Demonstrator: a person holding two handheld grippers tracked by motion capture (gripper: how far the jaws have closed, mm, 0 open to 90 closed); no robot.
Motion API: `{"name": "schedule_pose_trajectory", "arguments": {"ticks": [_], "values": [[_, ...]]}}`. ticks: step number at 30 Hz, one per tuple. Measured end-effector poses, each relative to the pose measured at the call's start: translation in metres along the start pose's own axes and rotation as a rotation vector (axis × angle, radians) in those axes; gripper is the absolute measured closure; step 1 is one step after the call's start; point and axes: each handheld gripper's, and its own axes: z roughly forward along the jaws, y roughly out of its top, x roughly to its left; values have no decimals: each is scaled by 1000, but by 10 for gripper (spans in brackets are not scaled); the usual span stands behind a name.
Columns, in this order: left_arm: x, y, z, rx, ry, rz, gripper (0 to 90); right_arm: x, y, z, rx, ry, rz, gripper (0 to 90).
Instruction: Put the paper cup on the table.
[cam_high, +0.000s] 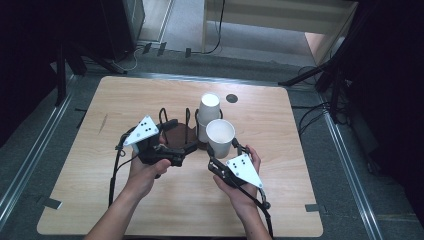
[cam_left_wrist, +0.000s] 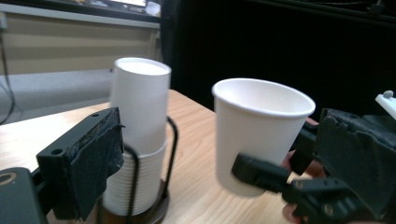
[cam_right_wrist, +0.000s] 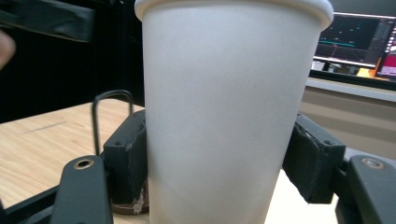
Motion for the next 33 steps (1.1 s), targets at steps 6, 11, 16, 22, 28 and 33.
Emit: {"name": "schedule_pose_trajectory", "arguments": {"ticks": [6, 11, 16, 22, 28, 33], "values": [[9, -7, -15, -10, 65, 15, 0, -15, -2, 1, 9, -24, 15, 311], [14, -15, -27, -14, 94, 25, 0, -27, -4, 3, -4, -31, -6, 315], [23, -28, -40, -14, 121, 3, 0, -37, -8, 5, -12, -49, -19, 314], [37, -45, -59, -6, 173, -4, 0, -54, -13, 9, -7, -78, -15, 314], [49, -58, -80, -15, 225, -27, 0, -74, -15, 14, -10, -108, 5, 312], [60, -71, -98, -18, 273, -44, 0, -88, -20, 18, -4, -126, 17, 311]]}}
